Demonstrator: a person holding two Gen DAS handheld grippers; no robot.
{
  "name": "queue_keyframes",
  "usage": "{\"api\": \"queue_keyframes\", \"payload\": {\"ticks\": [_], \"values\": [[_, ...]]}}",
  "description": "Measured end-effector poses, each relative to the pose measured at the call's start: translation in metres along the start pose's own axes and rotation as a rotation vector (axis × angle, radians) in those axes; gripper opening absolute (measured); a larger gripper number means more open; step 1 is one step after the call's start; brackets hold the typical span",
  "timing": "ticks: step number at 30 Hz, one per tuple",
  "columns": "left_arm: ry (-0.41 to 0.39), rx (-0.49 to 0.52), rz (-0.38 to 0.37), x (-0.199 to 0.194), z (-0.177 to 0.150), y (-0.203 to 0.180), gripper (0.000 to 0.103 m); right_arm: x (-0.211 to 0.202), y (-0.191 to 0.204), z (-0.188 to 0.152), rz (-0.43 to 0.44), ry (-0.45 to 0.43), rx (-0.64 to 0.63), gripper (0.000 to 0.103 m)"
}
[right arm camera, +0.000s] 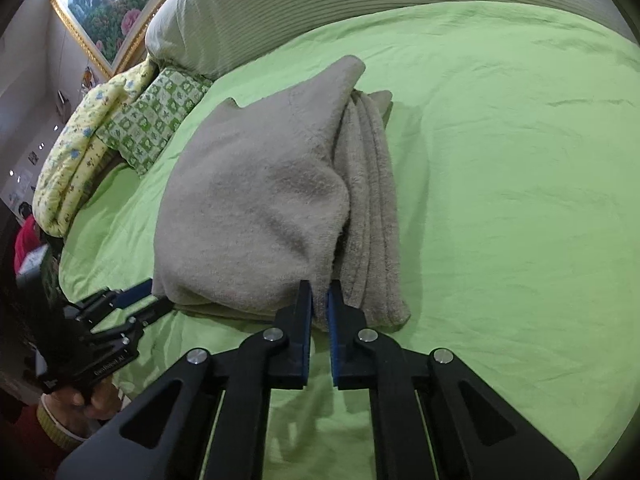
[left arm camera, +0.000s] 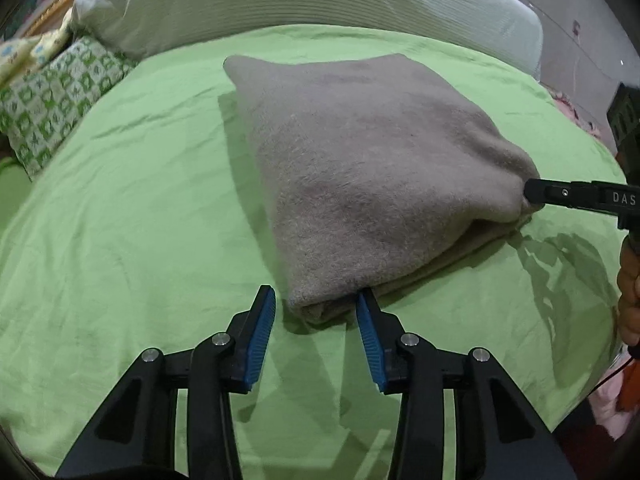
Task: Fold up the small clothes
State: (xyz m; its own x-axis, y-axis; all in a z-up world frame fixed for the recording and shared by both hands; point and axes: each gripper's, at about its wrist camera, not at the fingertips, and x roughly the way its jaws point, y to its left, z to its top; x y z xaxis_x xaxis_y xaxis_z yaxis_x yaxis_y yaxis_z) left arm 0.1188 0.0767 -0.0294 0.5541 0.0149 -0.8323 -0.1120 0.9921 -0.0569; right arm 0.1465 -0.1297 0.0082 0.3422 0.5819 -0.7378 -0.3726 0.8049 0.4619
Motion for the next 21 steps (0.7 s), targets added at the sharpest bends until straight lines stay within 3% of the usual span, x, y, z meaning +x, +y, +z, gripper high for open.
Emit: {"api": "queue_keyframes", "payload": {"ticks": [1,3,5,10,14,19,21], "values": [[0.004,-0.003,-0.009,0.002,0.000,0.002,0.042,-0.001,-0.001,0.001,0.000,-0.003,0.003,0.007],[0.007,0.000,-0.019,0.005,0.002,0.003,0.023,-0.003,-0.001,0.001,0.005,-0.006,-0.001,0.007],[0.006,0.014,-0.011,0.005,0.006,0.000,0.012,-0.005,0.002,0.000,0.000,-0.010,-0.018,0.006],[0.002,0.036,0.009,0.000,0.005,-0.006,0.009,-0.023,0.015,0.010,-0.063,-0.038,-0.118,0.005],[0.010,0.024,-0.001,0.004,0.002,-0.004,0.009,0.000,0.002,0.003,-0.151,0.035,-0.156,0.005],[0.034,0.026,-0.040,-0.003,0.003,0.003,0.010,0.015,0.000,-0.007,-0.130,0.096,-0.150,0.005],[0.045,0.014,-0.079,-0.015,0.002,0.008,0.010,0.003,0.002,-0.004,-0.114,0.061,-0.144,0.008]]}}
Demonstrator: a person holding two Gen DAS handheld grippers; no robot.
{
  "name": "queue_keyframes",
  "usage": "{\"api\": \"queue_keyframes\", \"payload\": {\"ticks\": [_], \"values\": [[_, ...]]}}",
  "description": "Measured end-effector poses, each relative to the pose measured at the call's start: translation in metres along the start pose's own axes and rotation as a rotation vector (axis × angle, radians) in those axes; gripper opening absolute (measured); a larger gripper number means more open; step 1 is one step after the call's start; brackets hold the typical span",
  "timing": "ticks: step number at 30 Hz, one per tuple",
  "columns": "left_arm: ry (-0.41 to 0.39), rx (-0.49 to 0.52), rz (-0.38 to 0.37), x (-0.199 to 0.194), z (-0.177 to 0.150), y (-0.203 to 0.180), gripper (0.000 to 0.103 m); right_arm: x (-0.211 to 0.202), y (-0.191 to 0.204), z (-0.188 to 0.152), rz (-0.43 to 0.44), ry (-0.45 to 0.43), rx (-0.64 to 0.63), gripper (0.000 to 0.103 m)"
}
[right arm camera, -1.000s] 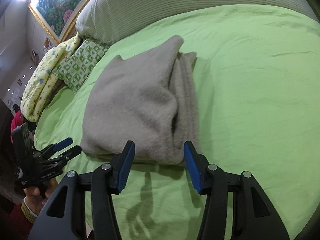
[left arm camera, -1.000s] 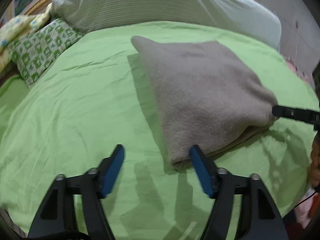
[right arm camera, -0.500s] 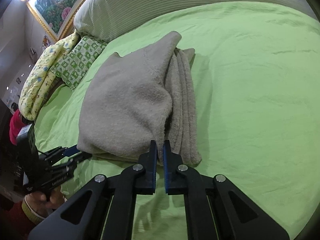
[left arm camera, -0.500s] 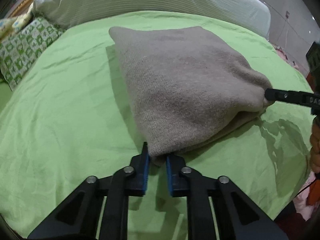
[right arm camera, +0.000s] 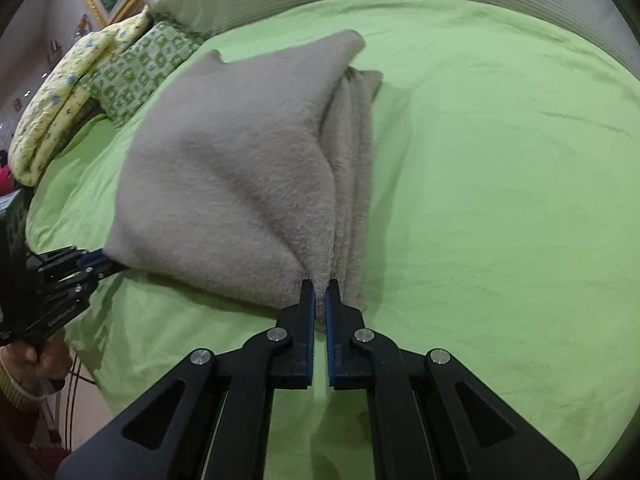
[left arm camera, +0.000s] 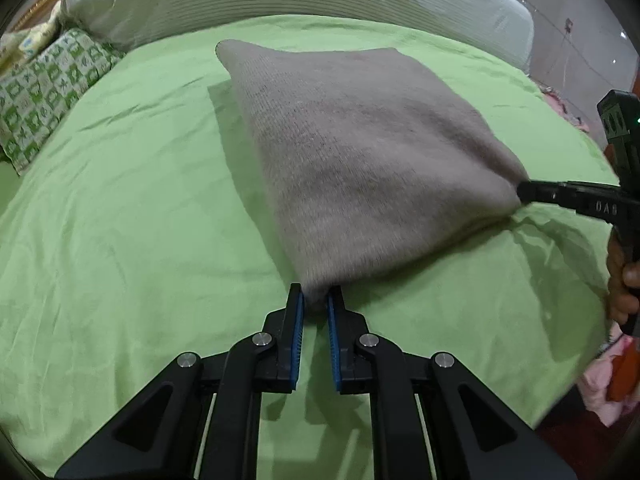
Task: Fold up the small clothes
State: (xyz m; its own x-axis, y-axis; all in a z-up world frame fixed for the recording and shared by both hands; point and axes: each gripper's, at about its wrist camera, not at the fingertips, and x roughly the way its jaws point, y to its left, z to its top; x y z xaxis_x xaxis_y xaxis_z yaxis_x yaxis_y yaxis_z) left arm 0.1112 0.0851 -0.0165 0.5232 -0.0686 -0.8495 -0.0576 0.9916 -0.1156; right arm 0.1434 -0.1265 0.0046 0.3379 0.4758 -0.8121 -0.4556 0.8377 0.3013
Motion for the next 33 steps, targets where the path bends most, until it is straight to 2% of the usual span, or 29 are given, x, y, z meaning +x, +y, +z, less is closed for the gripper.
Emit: {"api": "queue_keyframes", "payload": {"ticks": [4,6,7,9,10,13,15,18,20,24,30,32,33], "values": [[-0.063,-0.031,-0.092,-0.036,0.008,0.001,0.012,-0.037,-0.001,0.005,0.069,-0.091,0.039,0.008],[-0.109,-0.033,-0.129,-0.049,0.020,-0.006,0.020,-0.049,0.000,0.012,0.113,-0.140,0.053,0.009],[-0.127,-0.039,-0.155,-0.052,0.029,-0.013,0.029,-0.052,0.002,0.018,0.133,-0.161,0.062,0.009],[-0.147,-0.038,-0.206,-0.046,0.043,-0.029,0.034,-0.046,0.009,0.033,0.200,-0.172,0.071,0.009],[-0.150,-0.030,-0.207,-0.039,0.048,-0.036,0.034,-0.040,0.011,0.038,0.214,-0.169,0.075,0.009],[-0.114,-0.034,-0.227,-0.007,0.061,-0.052,0.033,-0.011,0.022,0.051,0.214,-0.124,0.064,0.009],[-0.058,-0.037,-0.219,0.015,0.060,-0.056,0.031,0.012,0.028,0.054,0.222,-0.072,0.057,0.009],[0.017,-0.048,-0.198,0.041,0.047,-0.054,0.031,0.029,0.022,0.047,0.110,-0.027,0.047,0.009],[0.005,-0.046,-0.211,0.038,0.037,-0.052,0.031,0.034,0.007,0.039,0.081,-0.015,0.079,0.009],[0.003,-0.034,-0.207,0.021,0.031,-0.053,0.034,0.025,-0.017,0.026,0.134,-0.037,0.176,0.008],[-0.049,-0.075,-0.165,-0.008,0.033,-0.045,0.058,-0.004,-0.003,0.023,0.104,-0.087,0.135,0.010],[-0.076,-0.110,-0.126,-0.020,0.036,-0.036,0.061,-0.010,0.004,0.024,0.093,-0.095,0.124,0.020],[-0.089,-0.126,-0.113,-0.027,0.037,-0.033,0.062,-0.009,0.005,0.028,0.091,-0.097,0.124,0.036]]}}
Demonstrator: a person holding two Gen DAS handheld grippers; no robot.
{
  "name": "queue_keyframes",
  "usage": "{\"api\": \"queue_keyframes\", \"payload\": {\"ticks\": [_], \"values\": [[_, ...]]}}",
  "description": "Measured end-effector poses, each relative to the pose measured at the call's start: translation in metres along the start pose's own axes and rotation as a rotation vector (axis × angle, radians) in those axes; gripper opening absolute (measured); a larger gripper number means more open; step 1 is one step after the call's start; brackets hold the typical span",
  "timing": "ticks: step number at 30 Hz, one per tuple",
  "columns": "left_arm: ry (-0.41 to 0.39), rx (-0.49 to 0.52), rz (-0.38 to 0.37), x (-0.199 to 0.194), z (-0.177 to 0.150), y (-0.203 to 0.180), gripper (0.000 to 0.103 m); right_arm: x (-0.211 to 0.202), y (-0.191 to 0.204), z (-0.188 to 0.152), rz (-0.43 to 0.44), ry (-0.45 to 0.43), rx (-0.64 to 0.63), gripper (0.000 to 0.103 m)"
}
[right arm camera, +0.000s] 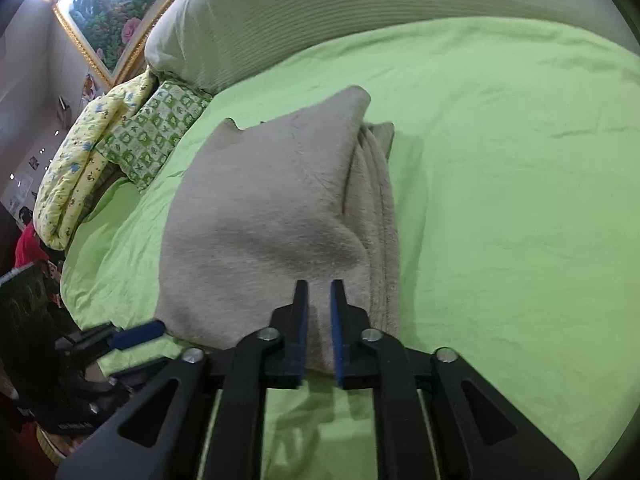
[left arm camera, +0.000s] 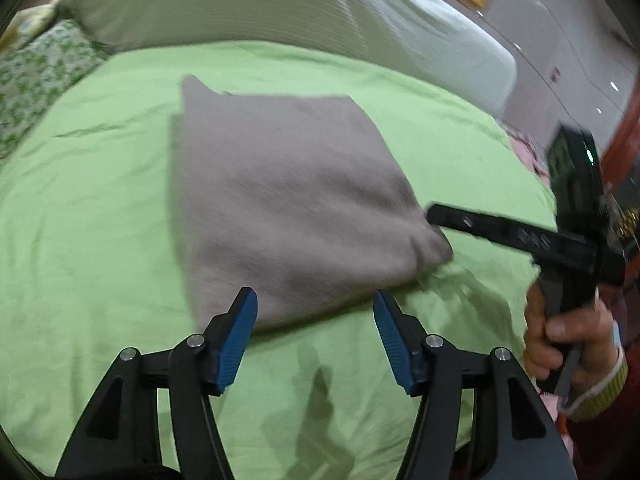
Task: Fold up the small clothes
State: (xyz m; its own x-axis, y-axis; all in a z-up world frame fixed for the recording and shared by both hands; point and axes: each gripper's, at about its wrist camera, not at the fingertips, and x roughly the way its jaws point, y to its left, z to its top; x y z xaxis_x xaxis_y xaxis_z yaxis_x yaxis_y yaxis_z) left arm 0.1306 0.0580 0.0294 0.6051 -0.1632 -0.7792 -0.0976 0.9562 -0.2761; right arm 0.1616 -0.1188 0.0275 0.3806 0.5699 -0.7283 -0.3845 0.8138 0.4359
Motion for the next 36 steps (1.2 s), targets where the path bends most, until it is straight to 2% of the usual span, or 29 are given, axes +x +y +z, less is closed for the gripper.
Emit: {"api": "queue_keyframes", "payload": {"ticks": [1,2,3,9,12,14,16,18,25,32,36], "values": [[-0.011,-0.015,0.013,-0.003,0.003,0.004,0.069,-0.003,0.002,0.002,-0.003,-0.014,0.003,0.051],[-0.021,-0.032,0.031,-0.004,0.008,0.007,0.075,-0.007,0.002,0.002,-0.003,-0.033,0.002,0.054],[-0.033,-0.052,0.051,-0.006,0.012,0.012,0.075,-0.011,0.006,0.004,-0.001,-0.061,-0.009,0.055],[-0.071,-0.133,0.129,-0.012,0.037,0.037,0.075,-0.011,0.021,0.025,0.000,-0.087,-0.034,0.055],[-0.104,-0.138,0.217,-0.018,0.042,0.035,0.080,-0.018,0.033,0.029,0.016,-0.115,-0.044,0.055],[-0.114,-0.130,0.253,-0.020,0.042,0.030,0.080,-0.024,0.042,0.028,-0.005,-0.132,-0.076,0.061],[-0.117,-0.111,0.281,-0.023,0.040,0.024,0.083,-0.029,0.051,0.024,-0.022,-0.155,-0.112,0.075],[-0.119,-0.095,0.303,-0.024,0.036,0.017,0.083,-0.034,0.056,0.020,-0.043,-0.175,-0.141,0.081],[-0.121,-0.077,0.327,-0.030,0.019,0.000,0.084,-0.044,0.051,0.005,-0.093,-0.191,-0.153,0.085],[-0.170,-0.052,0.379,-0.041,0.007,-0.004,0.085,-0.049,0.039,-0.011,-0.104,-0.193,-0.125,0.086],[-0.198,-0.045,0.383,-0.048,-0.002,-0.001,0.085,-0.052,0.039,-0.017,-0.098,-0.205,-0.139,0.086]]}}
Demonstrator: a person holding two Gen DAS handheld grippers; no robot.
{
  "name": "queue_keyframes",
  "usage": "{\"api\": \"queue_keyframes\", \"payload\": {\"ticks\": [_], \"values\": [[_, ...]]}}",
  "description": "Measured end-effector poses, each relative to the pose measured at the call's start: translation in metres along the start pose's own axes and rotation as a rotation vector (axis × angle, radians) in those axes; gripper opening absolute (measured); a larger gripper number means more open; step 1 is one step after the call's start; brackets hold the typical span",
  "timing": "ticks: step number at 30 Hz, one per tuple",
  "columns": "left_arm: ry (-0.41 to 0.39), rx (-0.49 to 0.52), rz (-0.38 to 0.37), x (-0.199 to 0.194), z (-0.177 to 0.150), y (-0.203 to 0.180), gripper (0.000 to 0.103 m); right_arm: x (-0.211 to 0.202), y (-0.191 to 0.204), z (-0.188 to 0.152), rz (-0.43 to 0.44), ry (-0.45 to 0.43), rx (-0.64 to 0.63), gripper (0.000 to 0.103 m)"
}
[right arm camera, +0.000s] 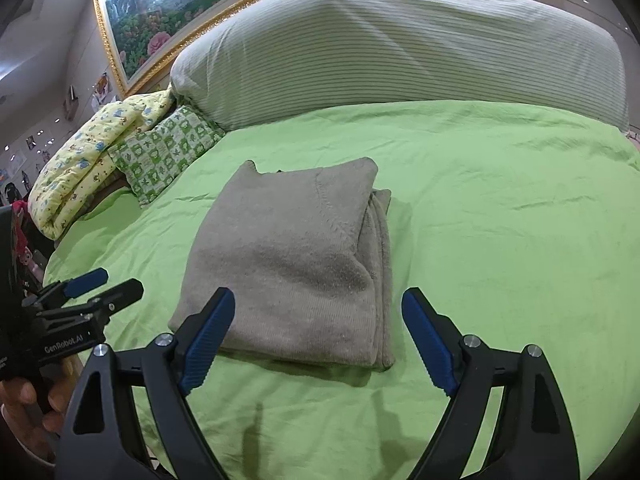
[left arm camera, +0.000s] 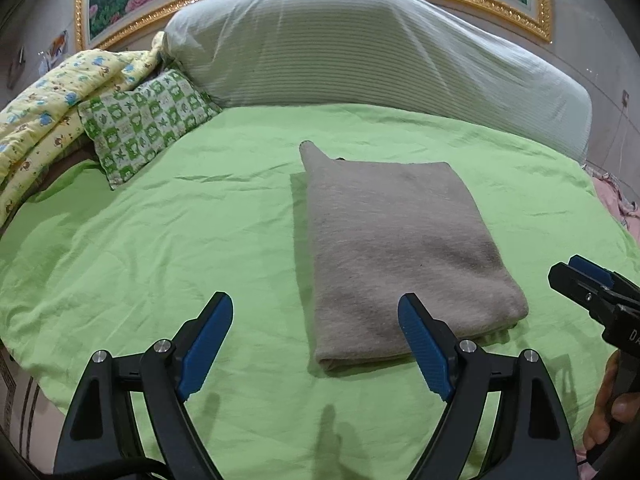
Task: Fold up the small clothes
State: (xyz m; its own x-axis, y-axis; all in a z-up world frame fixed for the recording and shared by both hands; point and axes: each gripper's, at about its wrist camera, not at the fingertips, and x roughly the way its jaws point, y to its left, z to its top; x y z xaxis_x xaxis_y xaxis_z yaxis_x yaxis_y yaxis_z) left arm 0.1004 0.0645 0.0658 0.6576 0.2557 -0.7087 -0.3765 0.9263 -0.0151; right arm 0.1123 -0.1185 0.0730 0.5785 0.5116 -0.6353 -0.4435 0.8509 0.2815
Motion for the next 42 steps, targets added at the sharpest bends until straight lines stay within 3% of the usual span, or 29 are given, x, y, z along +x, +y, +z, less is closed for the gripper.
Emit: {"api": "queue_keyframes", "payload": {"ticks": [9,20,29,42], "values": [[0.007,-0.006,-0.029,-0.007,-0.033,0.013,0.088,-0.005,-0.001,-0.008,0.024,-0.020,-0.013,0.087],[0.015,0.033,-0.040,0.017,-0.024,-0.002,0.092,0.017,-0.001,-0.021,0.028,0.043,-0.017,0.087],[0.064,0.005,-0.048,0.042,-0.027,-0.013,0.093,0.026,0.001,-0.032,-0.012,0.039,-0.039,0.089],[0.041,0.006,-0.038,0.031,-0.035,-0.013,0.095,0.025,0.016,-0.044,0.004,0.017,-0.111,0.094]]}}
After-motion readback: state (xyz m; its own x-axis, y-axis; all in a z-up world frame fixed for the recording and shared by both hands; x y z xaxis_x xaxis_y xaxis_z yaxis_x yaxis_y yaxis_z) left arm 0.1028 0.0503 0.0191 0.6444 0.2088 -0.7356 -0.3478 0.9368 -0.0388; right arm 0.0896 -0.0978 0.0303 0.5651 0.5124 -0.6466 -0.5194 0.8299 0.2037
